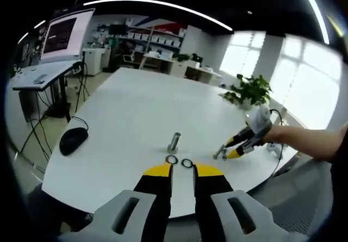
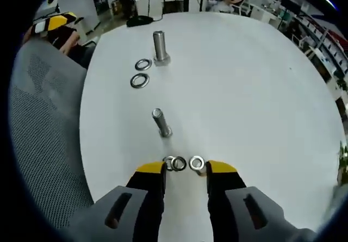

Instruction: Place the washer onto the threaded stud by aligning its center hole with the stud, sliding it down to the base, and recovering from edge contact or off-axis alignment until the washer reaches the visible bottom stop.

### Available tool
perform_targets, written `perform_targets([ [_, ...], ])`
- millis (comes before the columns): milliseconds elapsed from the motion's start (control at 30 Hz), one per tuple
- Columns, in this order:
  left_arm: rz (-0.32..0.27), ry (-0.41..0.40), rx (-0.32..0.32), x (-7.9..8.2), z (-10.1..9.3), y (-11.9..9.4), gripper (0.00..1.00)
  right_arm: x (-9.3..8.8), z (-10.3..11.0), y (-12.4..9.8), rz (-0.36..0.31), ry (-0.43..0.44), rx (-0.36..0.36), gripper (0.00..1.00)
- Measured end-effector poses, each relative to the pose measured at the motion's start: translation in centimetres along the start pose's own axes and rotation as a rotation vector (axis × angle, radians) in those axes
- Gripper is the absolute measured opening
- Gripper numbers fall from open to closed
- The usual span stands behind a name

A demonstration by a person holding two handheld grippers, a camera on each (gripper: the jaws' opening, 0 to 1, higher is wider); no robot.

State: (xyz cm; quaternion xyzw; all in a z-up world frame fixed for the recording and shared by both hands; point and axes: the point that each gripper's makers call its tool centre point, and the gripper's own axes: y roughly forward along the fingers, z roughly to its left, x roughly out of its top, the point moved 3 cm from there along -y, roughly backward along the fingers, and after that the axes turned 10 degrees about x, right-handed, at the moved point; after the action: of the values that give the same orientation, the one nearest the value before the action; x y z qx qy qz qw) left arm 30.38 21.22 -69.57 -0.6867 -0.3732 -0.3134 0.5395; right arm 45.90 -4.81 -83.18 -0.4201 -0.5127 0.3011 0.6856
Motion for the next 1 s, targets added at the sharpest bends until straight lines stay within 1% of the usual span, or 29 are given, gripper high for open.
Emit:
perform_targets([
  [100,0.002,-0.001,0.001,0.0,0.0,0.0,0.12,-0.1,0.0,-0.1,-0.002,-0.007,0.005,0.27],
  [200,0.005,-0.003,0.002,-0.1,0.0,0.0,0.12,-0.5,-0.3,-0.1,-0.011,0.018,0.007,0.26],
  [267,0.01,-0.003,0.003,-0.1,0.0,0.0,0.12,-0.5,0.1,-0.1,-0.015,0.021,0.022,0.22],
  [433,0.015,-0.001,0.003,-0.2,0.0,0.1,0.12,0.1,1.1,0.3,-0.031,-0.007,0.062,0.22],
  [567,0.013,-0.004,0.004,-0.2,0.0,0.1,0.12,-0.3,1.3,0.9,-0.007,-0.017,0.075,0.21],
  [633,0.011,-0.006,0.005,-0.1,0.0,0.1,0.12,-0.2,1.2,0.9,-0.028,-0.003,0.079,0.2],
  [667,0.011,-0.006,0.005,-0.1,0.0,0.1,0.12,-0.3,1.3,0.9,-0.032,0.021,0.085,0.2],
  [767,0.012,-0.005,0.004,-0.2,0.0,0.1,0.12,-0.2,1.3,0.9,-0.041,0.023,0.084,0.2],
  [867,0.013,-0.005,0.003,-0.2,-0.1,0.0,0.12,-0.2,1.1,0.9,-0.057,0.043,0.083,0.19],
  [1000,0.011,-0.006,0.002,-0.2,-0.1,0.0,0.12,-0.3,1.0,0.8,-0.06,0.052,0.083,0.15],
])
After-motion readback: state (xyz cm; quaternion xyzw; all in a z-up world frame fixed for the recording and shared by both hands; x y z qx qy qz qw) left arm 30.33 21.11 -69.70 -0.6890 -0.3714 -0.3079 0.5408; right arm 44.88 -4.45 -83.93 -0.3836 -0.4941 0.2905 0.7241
